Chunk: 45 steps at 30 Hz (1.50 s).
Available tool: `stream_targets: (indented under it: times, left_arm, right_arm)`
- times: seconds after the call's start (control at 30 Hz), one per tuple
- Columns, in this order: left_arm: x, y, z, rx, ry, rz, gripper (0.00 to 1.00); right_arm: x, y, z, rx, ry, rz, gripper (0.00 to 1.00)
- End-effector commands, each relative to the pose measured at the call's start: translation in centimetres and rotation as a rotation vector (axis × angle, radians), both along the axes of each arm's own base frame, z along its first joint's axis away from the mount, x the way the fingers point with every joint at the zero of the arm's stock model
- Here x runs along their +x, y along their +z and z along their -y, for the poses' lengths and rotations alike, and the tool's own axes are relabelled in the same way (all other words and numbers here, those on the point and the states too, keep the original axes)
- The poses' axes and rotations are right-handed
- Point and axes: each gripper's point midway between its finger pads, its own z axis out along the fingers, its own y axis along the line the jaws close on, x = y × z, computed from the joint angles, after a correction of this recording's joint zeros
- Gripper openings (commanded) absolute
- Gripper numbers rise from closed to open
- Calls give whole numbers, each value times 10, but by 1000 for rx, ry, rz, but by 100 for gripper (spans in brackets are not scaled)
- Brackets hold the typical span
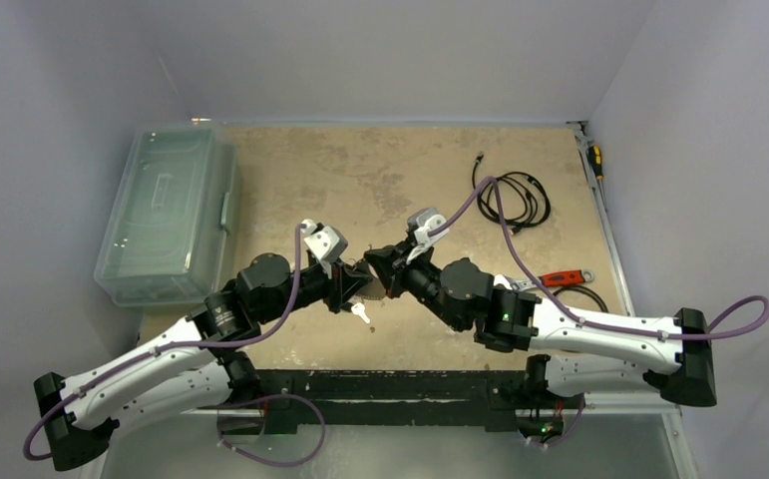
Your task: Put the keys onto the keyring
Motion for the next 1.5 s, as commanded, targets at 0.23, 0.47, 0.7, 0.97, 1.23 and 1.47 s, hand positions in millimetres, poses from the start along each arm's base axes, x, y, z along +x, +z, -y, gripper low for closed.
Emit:
stream_targets:
  times: [0.23, 0.47, 0.7, 0.97, 1.23, 1.47]
  left_arm:
    - [-7, 39, -2, -30, -26, 37, 0]
    - [-26, 58, 3, -98, -122, 31, 0]
    - [-34, 62, -3, -127, -152, 84, 0]
    - [-31, 54, -2, -91, -150, 96, 0]
    - [-8, 32, -12, 16, -27, 92, 0]
    - [-6, 31, -13, 17, -19, 110, 0]
  right_arm:
    - [-2, 17, -5, -61, 94, 18, 0]
    - [-9, 18, 5, -88, 221, 88, 0]
    - [-19, 21, 18, -71, 355, 113, 0]
    - [-28, 23, 11, -86, 423, 103, 0]
    - [-14, 21, 13, -135, 344, 28, 0]
    - [-4, 14, 24, -181, 264, 3, 0]
